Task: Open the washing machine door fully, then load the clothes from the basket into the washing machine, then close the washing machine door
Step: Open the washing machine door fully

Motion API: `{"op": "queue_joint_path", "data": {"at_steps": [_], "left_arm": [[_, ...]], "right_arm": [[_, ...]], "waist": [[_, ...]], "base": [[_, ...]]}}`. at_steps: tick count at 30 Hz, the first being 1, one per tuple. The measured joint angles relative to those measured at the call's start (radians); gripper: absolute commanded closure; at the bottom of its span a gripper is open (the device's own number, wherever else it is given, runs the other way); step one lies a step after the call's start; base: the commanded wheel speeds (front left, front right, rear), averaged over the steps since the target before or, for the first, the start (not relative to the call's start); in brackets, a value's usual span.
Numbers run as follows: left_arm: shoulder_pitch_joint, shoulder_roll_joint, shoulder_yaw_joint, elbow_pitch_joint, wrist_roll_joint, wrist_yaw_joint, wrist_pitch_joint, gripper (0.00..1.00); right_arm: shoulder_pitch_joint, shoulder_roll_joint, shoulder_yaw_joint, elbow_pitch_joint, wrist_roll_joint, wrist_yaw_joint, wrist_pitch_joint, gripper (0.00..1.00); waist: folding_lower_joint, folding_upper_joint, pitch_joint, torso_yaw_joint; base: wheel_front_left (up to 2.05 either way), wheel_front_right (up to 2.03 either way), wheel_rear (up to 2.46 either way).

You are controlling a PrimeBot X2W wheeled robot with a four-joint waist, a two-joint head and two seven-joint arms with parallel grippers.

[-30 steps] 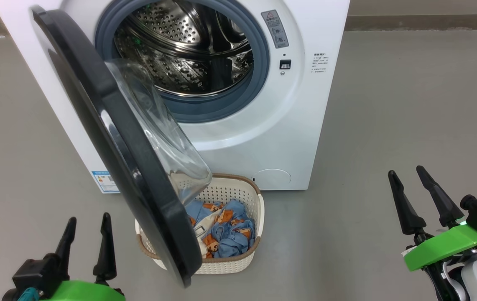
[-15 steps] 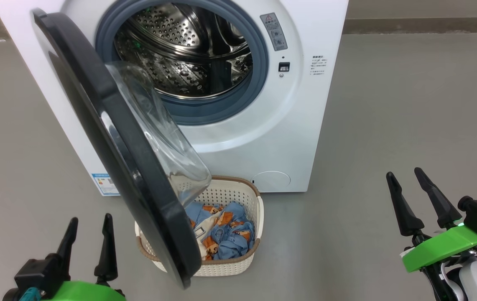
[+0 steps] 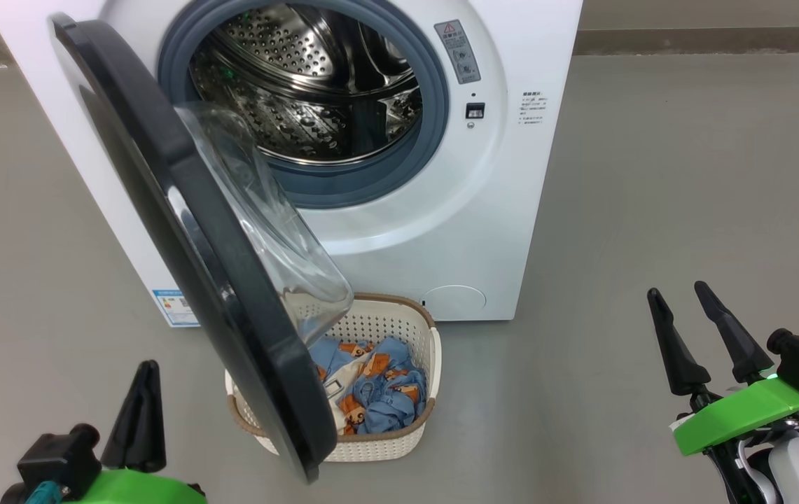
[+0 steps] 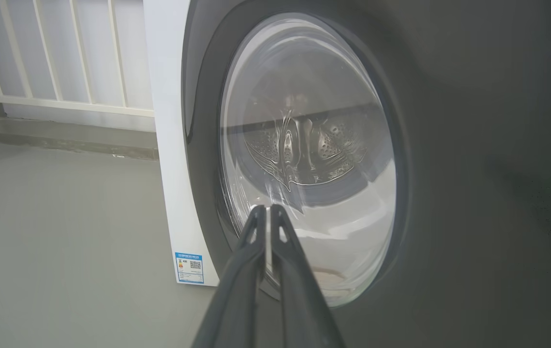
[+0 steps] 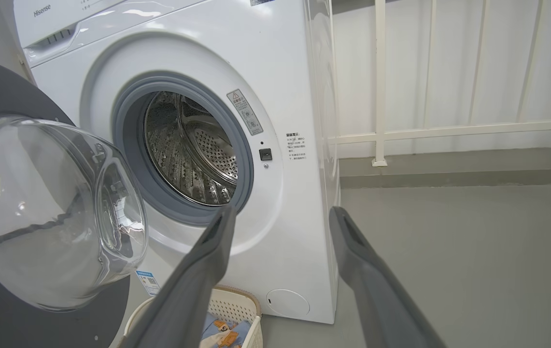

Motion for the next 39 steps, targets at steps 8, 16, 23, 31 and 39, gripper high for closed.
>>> {"op": "queue_joint_path", "data": {"at_steps": [8, 16, 23, 31, 39], "left_arm": [[-0.005, 0.003, 0.000, -0.089, 0.000, 0.008, 0.000, 1.00], [-0.036, 0.004, -0.040, -0.357, 0.032, 0.017, 0.001, 1.00], [-0.067, -0.002, -0.133, -0.517, 0.051, 0.014, 0.068, 1.00], [-0.065, -0.042, -0.281, -0.505, 0.042, -0.011, 0.133, 1.00], [-0.038, -0.059, -0.327, -0.374, -0.002, -0.009, 0.177, 1.00]], "right_arm": [[0.000, 0.004, -0.007, 0.000, -0.006, 0.000, 0.000, 0.00], [0.014, 0.015, -0.016, -0.002, -0.009, 0.000, 0.000, 0.00], [0.014, 0.035, -0.026, -0.010, -0.016, 0.000, 0.000, 0.00], [0.014, 0.052, -0.031, -0.018, -0.022, 0.000, 0.000, 0.00], [0.014, 0.058, -0.030, -0.023, -0.022, 0.000, 0.000, 0.00]], "waist": [[0.0000, 0.0000, -0.002, 0.006], [0.0000, 0.0000, -0.004, 0.015], [0.0000, 0.0000, -0.001, 0.014], [0.0000, 0.0000, 0.002, -0.006], [0.0000, 0.0000, 0.010, -0.036]], "base": [[0.00, 0.00, 0.00], [0.00, 0.00, 0.00], [0.00, 0.00, 0.00], [0.00, 0.00, 0.00], [0.00, 0.00, 0.00]]}}
